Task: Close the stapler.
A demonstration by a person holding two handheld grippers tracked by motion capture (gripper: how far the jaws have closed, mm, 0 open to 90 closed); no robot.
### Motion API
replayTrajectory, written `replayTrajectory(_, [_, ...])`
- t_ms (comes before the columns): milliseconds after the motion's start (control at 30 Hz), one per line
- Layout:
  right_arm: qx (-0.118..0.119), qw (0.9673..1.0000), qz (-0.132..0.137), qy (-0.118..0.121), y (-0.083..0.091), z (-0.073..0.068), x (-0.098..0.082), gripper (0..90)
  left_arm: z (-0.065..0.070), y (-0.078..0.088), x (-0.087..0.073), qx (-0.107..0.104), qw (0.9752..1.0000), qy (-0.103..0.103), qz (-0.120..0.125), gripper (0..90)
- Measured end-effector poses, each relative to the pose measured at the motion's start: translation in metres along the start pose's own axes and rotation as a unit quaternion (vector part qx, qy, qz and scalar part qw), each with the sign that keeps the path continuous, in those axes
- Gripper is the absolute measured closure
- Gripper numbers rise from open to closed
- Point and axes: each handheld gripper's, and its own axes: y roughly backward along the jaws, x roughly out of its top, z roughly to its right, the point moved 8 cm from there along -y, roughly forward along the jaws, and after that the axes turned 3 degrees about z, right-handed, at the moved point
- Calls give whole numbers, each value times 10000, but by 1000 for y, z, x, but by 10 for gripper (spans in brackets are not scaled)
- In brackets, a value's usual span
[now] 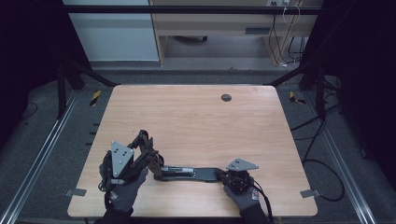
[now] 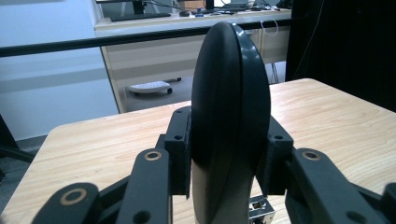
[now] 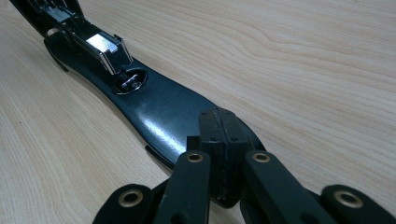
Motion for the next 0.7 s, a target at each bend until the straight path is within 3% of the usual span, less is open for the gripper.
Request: replayTrajectory(700, [-8,10000,2,-7,0,0,0,900,22,-6,1,235,9979,-601,73,633])
